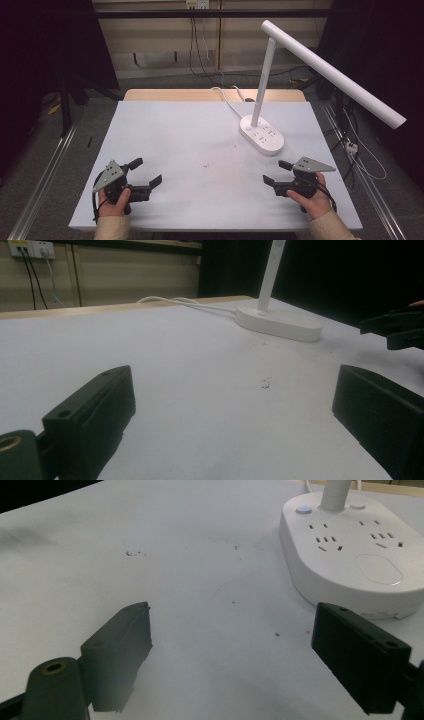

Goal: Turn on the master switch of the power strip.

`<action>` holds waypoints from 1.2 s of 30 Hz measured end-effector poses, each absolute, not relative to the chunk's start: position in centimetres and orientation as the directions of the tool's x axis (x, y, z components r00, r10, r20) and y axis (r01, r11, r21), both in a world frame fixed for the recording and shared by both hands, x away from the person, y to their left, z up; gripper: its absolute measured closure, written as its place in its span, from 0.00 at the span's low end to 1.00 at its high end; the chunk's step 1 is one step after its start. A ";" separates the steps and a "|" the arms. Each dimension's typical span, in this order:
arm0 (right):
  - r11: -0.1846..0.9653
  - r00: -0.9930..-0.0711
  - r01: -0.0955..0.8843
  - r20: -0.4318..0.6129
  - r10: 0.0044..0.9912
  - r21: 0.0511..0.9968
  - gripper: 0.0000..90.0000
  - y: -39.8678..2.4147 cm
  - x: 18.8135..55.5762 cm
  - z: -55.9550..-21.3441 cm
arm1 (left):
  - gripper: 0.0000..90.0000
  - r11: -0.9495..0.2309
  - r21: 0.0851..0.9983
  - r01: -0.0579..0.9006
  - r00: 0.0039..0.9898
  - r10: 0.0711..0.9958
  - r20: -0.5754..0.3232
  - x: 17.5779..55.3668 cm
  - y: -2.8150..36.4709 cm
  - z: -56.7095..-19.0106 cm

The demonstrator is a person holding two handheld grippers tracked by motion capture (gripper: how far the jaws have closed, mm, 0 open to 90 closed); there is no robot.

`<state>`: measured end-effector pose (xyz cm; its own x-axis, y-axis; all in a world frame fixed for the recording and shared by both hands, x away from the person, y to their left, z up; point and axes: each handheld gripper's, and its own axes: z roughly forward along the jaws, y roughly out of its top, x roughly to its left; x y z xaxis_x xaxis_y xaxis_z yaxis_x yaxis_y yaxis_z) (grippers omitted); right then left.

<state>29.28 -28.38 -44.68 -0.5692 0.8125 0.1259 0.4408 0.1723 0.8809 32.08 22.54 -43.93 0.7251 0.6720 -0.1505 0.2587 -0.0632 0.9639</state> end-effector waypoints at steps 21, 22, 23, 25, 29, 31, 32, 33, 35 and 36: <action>0.178 -0.569 0.441 0.120 0.813 0.880 0.18 -29.0 28.5 -44.8 | 0.04 -0.063 0.963 0.261 0.724 0.673 -0.152 32.1 22.5 -44.0; 0.180 -0.571 0.440 0.118 0.813 0.880 0.18 -29.1 28.5 -44.8 | 0.04 -0.062 0.963 0.261 0.724 0.673 -0.152 32.1 22.5 -44.0; 0.181 -0.571 0.439 0.118 0.813 0.880 0.18 -29.1 28.4 -44.8 | 0.04 -0.063 0.963 0.261 0.724 0.673 -0.152 32.1 22.5 -44.0; 0.180 -0.568 0.439 0.117 0.814 0.880 0.18 -29.2 28.4 -44.8 | 0.04 -0.064 0.963 0.261 0.725 0.672 -0.152 32.1 22.4 -44.0; 0.181 -0.568 0.441 0.117 0.814 0.879 0.18 -29.3 28.2 -44.8 | 0.04 -0.065 0.963 0.260 0.726 0.671 -0.151 32.1 22.4 -44.0; 0.184 -0.569 0.441 0.115 0.815 0.879 0.18 -29.3 28.1 -44.8 | 0.04 -0.069 0.963 0.260 0.727 0.670 -0.148 32.2 22.4 -44.0; 0.181 -0.567 0.441 0.117 0.815 0.879 0.18 -29.3 28.1 -44.8 | 0.04 -0.066 0.963 0.262 0.727 0.670 -0.152 32.1 22.4 -44.0; 0.180 -0.568 0.440 0.117 0.815 0.880 0.18 -29.3 28.1 -44.8 | 0.04 -0.066 0.963 0.262 0.726 0.671 -0.152 32.1 22.3 -44.0; 0.186 -0.571 0.438 0.112 0.814 0.879 0.18 -29.4 28.0 -44.8 | 0.04 -0.064 0.963 0.262 0.726 0.671 -0.153 32.1 22.3 -44.0; 0.186 -0.571 0.438 0.113 0.813 0.880 0.18 -29.4 28.0 -44.8 | 0.04 -0.064 0.963 0.262 0.726 0.671 -0.153 32.1 22.3 -44.0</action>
<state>27.95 -29.37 -44.82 -0.5714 0.8128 0.1130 0.4382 0.1857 0.8795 32.14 22.30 -43.99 0.7258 0.6708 -0.1526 0.2617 -0.0641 0.9630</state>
